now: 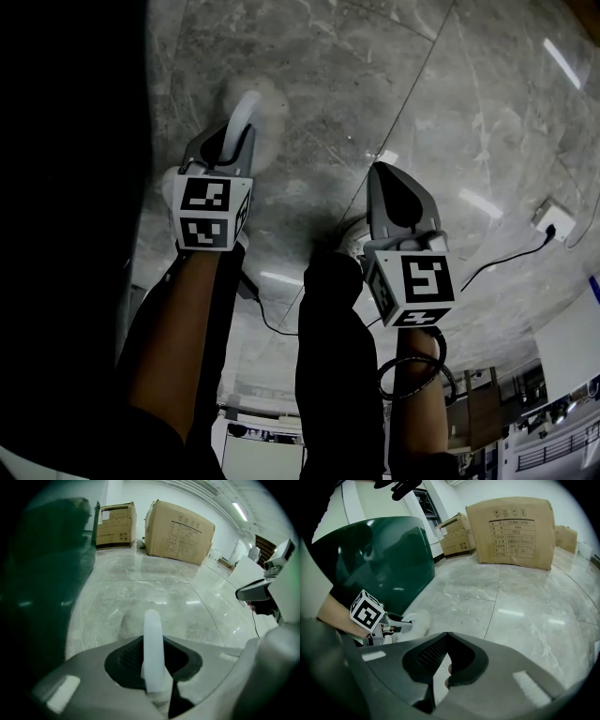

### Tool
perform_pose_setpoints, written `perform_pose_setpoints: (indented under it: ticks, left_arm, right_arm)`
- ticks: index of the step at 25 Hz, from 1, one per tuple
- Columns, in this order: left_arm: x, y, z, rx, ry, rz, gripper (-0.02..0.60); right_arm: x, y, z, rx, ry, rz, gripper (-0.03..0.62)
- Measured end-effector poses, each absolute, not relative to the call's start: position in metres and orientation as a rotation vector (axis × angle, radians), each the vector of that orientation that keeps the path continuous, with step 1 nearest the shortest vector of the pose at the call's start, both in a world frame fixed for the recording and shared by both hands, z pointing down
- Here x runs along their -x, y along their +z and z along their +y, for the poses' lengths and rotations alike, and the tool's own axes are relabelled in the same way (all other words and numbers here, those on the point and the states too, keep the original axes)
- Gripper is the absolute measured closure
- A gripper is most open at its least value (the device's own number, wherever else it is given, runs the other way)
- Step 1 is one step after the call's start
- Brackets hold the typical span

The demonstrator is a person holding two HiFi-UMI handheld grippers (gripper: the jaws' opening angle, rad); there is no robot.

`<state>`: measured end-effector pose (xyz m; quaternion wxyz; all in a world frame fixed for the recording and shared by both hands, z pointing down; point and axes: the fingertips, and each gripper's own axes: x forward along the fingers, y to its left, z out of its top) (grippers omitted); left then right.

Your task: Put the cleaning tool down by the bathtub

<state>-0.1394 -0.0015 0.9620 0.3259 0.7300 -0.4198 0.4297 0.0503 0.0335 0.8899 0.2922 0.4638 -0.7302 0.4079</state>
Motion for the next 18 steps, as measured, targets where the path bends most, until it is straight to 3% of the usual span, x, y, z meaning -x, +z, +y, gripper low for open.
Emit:
perform_pose_setpoints:
  ticks: [14,18]
  left_arm:
    - [0.1378,0.9631,-0.0021,-1.944,1.148,-1.065,0.497]
    - [0.14,0.9587,-0.0028,-1.946,1.137,-1.045,0.462]
  right_arm:
    - [-0.0523,0.8897,0.0367,-1.214,1.091,-1.935,0.571]
    - [-0.0557,0.885,0.0312,-1.218,1.084,-1.936,0.571]
